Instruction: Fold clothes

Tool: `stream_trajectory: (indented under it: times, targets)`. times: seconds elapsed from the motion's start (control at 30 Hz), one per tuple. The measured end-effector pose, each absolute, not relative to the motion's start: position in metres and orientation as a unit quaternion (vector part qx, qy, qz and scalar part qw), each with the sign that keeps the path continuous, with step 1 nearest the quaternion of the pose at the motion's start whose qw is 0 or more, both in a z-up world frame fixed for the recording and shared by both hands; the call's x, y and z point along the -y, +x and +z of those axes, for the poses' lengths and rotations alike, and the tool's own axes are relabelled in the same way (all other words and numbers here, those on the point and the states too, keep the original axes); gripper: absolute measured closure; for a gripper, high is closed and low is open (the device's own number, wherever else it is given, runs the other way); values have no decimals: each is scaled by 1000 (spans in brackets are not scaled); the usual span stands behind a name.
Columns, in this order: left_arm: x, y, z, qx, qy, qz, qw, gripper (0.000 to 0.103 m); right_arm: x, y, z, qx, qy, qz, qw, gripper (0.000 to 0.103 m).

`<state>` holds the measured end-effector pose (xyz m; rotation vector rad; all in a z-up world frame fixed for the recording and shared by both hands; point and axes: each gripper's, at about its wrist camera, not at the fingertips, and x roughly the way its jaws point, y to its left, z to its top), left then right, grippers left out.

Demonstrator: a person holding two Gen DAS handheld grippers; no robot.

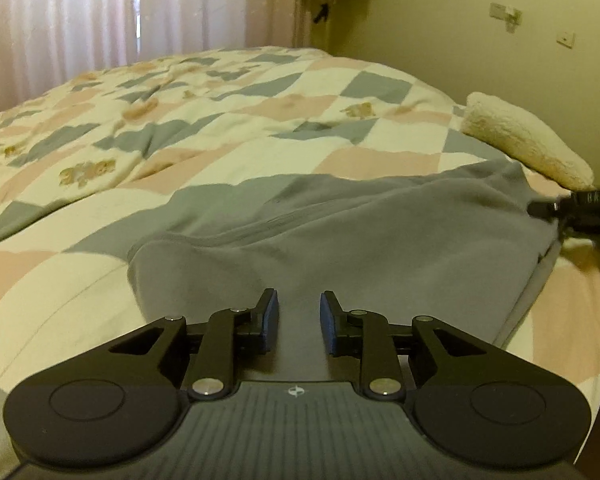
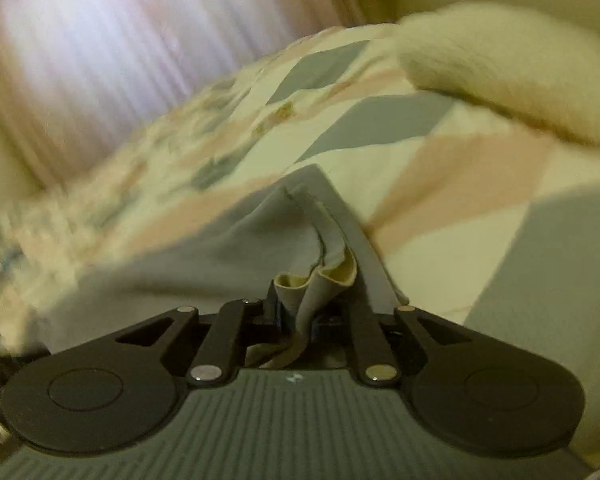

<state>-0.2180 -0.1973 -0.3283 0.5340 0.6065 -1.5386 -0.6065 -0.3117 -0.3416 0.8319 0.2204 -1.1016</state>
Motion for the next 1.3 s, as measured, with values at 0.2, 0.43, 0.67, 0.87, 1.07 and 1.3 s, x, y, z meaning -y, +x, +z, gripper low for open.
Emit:
stream_trajectory:
  times: [0.2,0.43,0.67,0.87,1.07,1.3]
  targets:
    - [202,-215,-323,-265,236,-679,643,76,322,-607,-329,-68,367,-502,780,95]
    - [202,-211,-326,-272,236,-674,645,76,326,-592,-322,-125,294,-534,783,94]
    - [194,-203,-309,-244,219,-679,657,77,304,-575,-303,-168,194,-626,737,61]
    - [228,-212,-319,-239,230,-712,619,90,303,-525,-299,-200,161,-522,813,89]
    - [261,-196,-337,-230,260,-687,638,87,356,-520,-327,-242,198,-532,787,103]
    - [204,-153,-314,-254,206,-658,678,89,341,-529,-317,-221,181,-567,773,79]
